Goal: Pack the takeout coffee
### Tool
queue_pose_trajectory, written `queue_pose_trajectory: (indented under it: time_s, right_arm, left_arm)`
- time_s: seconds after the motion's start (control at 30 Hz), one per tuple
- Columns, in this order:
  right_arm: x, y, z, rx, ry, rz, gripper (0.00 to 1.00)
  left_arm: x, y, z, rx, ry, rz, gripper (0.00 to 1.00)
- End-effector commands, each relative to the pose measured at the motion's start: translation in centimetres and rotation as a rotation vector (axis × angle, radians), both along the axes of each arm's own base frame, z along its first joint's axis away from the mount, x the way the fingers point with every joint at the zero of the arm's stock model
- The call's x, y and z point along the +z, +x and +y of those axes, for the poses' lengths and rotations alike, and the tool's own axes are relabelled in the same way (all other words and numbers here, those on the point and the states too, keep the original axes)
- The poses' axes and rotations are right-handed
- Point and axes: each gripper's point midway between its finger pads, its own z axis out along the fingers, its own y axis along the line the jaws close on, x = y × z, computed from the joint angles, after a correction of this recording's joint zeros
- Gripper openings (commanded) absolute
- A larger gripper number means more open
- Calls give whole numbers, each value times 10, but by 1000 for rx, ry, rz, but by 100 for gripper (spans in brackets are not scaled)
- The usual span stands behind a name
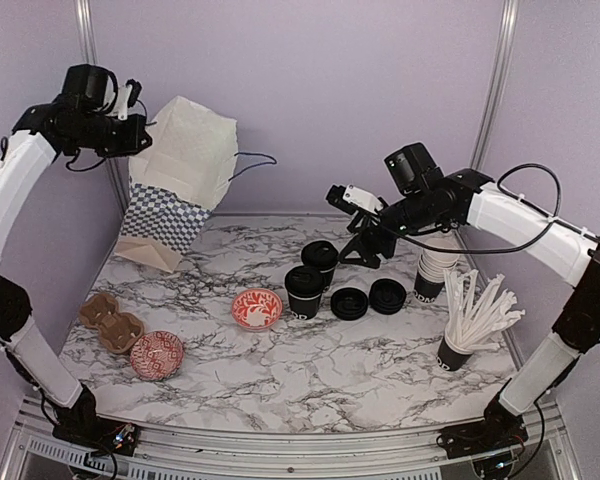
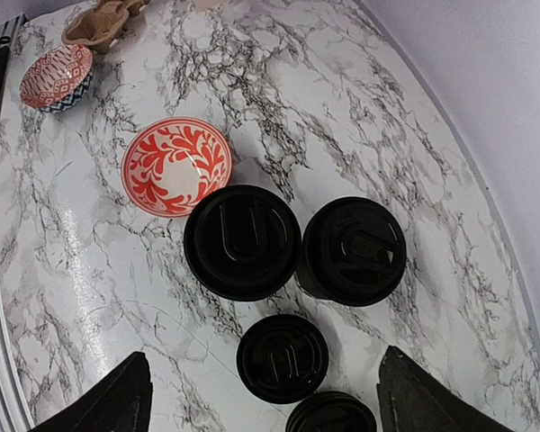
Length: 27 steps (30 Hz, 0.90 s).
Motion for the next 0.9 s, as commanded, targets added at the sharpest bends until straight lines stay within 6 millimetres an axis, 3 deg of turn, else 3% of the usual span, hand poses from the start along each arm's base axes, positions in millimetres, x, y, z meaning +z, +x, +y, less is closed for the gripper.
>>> queue_pose_trajectory:
  time_s: [0.0,0.27,0.37,0.57,0.87]
  right_arm:
    - [40,18,-26,-75,66,-40,84]
    - [102,45,-109,-258,252,-74,84]
    - [115,47,-128,-307,278,-99,84]
    - [120,44,-136,-337,295,-122,85]
    - [111,35,-129,-288,309,-95,84]
  left_arm:
    - [88,-71,-36,-190,-102,-223,0]
    - [81,-203,-134,-726,-246,-155,0]
    - [68,-239,-153,-871,-287,-90,0]
    - [22,-275,-190,-1048,-275,77,0]
    - [-79,-293,-270,-1280,-94,326,0]
